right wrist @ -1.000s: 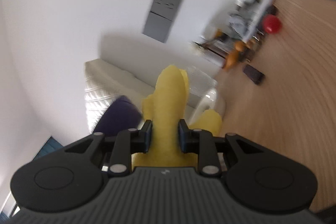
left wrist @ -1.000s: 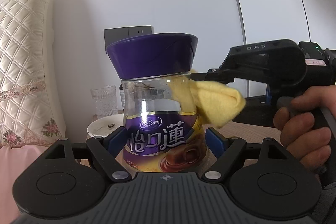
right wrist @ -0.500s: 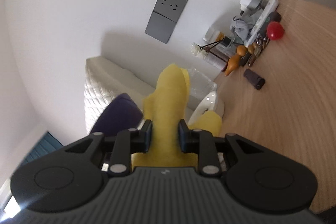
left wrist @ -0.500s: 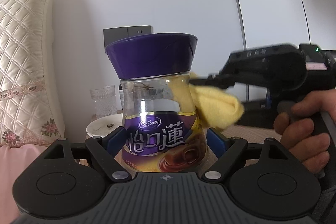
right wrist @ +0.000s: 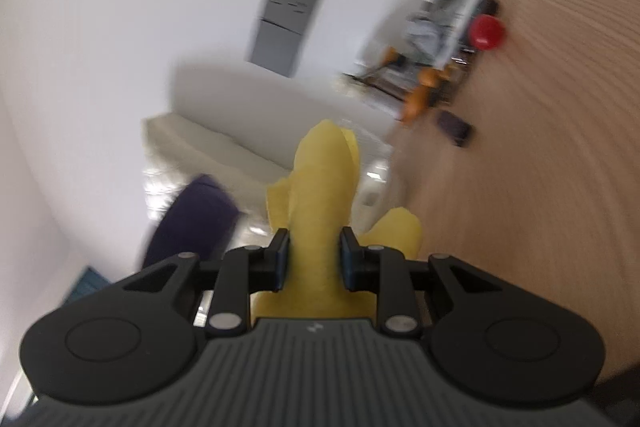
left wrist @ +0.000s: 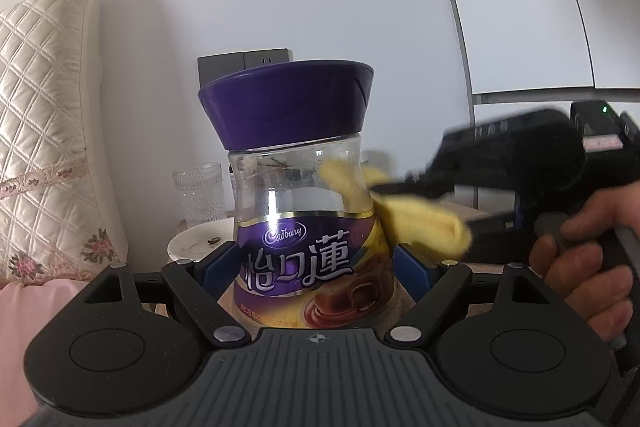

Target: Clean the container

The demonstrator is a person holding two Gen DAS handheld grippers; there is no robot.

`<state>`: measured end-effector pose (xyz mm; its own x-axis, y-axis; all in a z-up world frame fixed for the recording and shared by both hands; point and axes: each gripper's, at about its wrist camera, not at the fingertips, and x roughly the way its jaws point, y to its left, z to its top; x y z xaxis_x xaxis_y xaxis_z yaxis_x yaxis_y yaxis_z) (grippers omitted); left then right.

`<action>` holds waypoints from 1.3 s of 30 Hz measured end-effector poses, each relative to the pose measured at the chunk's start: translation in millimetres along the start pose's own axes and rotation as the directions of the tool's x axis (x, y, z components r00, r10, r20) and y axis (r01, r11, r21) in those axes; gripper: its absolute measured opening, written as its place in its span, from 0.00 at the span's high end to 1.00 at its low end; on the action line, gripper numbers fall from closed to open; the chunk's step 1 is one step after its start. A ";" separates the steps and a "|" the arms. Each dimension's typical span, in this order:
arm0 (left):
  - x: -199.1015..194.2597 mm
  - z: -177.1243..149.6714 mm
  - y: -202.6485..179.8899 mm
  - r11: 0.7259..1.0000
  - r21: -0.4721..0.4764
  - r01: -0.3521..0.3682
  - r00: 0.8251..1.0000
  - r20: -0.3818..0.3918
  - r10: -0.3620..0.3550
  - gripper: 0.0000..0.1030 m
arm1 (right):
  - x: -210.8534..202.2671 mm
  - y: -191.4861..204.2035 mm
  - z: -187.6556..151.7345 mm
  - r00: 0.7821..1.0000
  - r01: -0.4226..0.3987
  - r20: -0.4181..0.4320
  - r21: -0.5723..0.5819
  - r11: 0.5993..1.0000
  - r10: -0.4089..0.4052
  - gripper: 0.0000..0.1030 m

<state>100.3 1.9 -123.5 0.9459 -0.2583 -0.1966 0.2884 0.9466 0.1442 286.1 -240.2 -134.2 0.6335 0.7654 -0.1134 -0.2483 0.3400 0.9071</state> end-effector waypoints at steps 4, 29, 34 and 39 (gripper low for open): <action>-1.9 -1.1 -1.3 1.000 -0.004 0.003 1.000 0.001 -0.003 0.17 | 1.9 -0.9 -1.1 1.000 0.028 0.002 -0.013 1.000 -0.028 0.74; 2.7 6.6 -15.8 1.000 -0.009 -0.026 1.000 -0.011 0.026 0.13 | -3.6 4.2 -2.4 0.997 0.074 -0.008 -0.024 0.997 -0.074 0.74; 2.5 6.5 -5.1 0.998 -0.043 0.035 0.999 -0.033 -0.037 0.06 | -6.3 12.9 -3.5 1.000 0.020 0.004 -0.077 0.997 -0.020 0.74; 4.0 7.8 8.6 0.992 -0.067 0.105 0.993 -0.041 -0.108 0.00 | -9.4 12.3 -3.5 1.000 0.017 0.000 -0.083 0.996 -0.017 0.74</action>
<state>107.7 7.5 -115.5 0.9024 -0.3506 -0.2507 0.3755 0.9250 0.0579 274.5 -241.3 -123.4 0.6376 0.7594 -0.1291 -0.2976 0.3974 0.8680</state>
